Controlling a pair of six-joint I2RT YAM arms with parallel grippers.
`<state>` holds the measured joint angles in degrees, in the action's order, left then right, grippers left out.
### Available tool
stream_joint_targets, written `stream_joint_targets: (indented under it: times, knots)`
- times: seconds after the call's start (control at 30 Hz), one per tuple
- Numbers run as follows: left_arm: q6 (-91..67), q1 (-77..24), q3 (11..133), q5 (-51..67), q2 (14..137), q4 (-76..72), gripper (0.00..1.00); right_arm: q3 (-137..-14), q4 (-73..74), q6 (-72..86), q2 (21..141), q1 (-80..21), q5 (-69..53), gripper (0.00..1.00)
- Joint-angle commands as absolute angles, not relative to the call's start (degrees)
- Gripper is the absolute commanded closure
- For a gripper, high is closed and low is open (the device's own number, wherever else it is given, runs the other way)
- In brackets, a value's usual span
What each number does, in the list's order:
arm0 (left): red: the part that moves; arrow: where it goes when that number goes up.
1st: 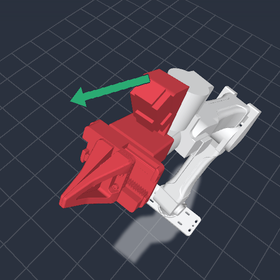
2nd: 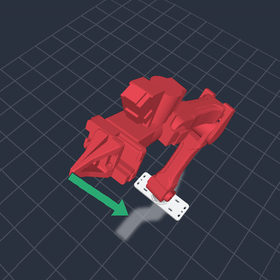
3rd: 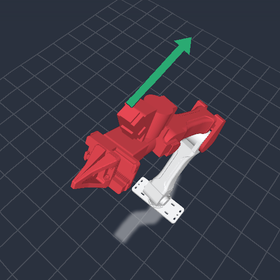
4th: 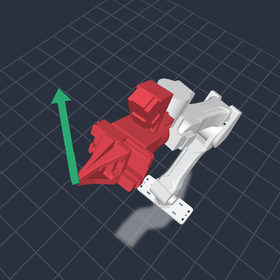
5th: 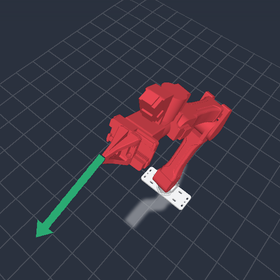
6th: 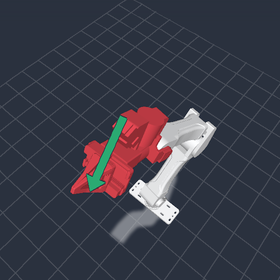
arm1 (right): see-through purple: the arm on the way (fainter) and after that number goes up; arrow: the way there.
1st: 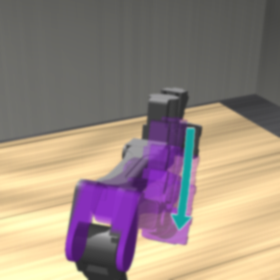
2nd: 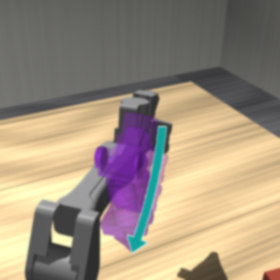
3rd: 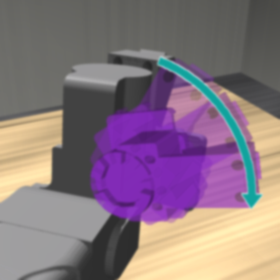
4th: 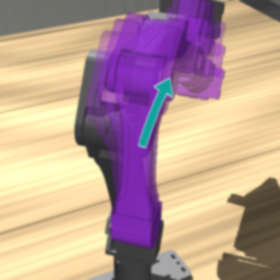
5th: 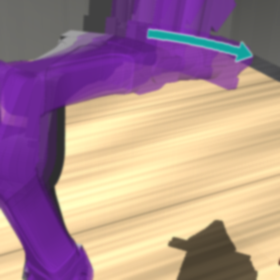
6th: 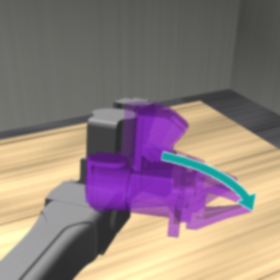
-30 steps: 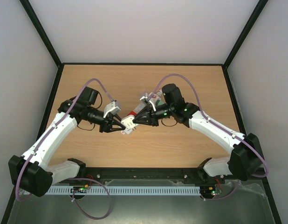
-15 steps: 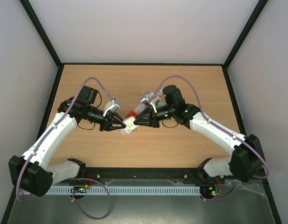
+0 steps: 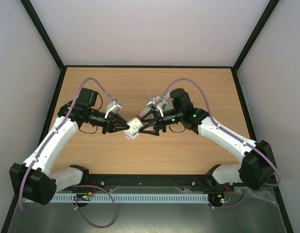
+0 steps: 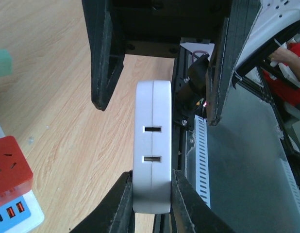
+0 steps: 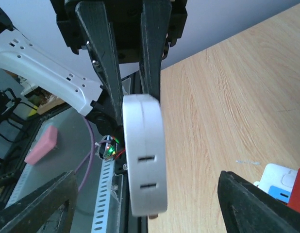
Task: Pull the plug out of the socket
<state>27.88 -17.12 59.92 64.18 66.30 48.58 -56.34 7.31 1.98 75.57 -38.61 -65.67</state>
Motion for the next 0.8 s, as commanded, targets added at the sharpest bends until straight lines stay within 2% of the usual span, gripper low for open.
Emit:
stream_joint_targets:
  times: [0.0,0.33,0.43,0.6,0.77]
  knots:
    - [28.02,-14.30,58.63,69.87,64.21,48.48,0.97,-55.36,5.80,2.61,73.21,-37.87,-63.89,0.20]
    - [28.38,-9.83,58.27,76.11,62.23,49.49,0.97,-55.48,6.92,-0.65,72.86,-35.24,-57.13,0.18]
    - [28.40,-9.82,58.72,77.10,62.18,49.91,0.97,-54.55,5.99,-0.28,73.13,-35.24,-54.36,0.13]
    - [27.70,-9.82,59.44,78.57,63.26,50.07,0.97,-54.91,5.09,-0.32,74.53,-36.11,-56.26,0.04]
    - [26.33,-9.79,59.28,79.63,63.00,49.02,0.97,-57.41,7.12,-2.62,76.47,-39.72,-56.04,0.01]
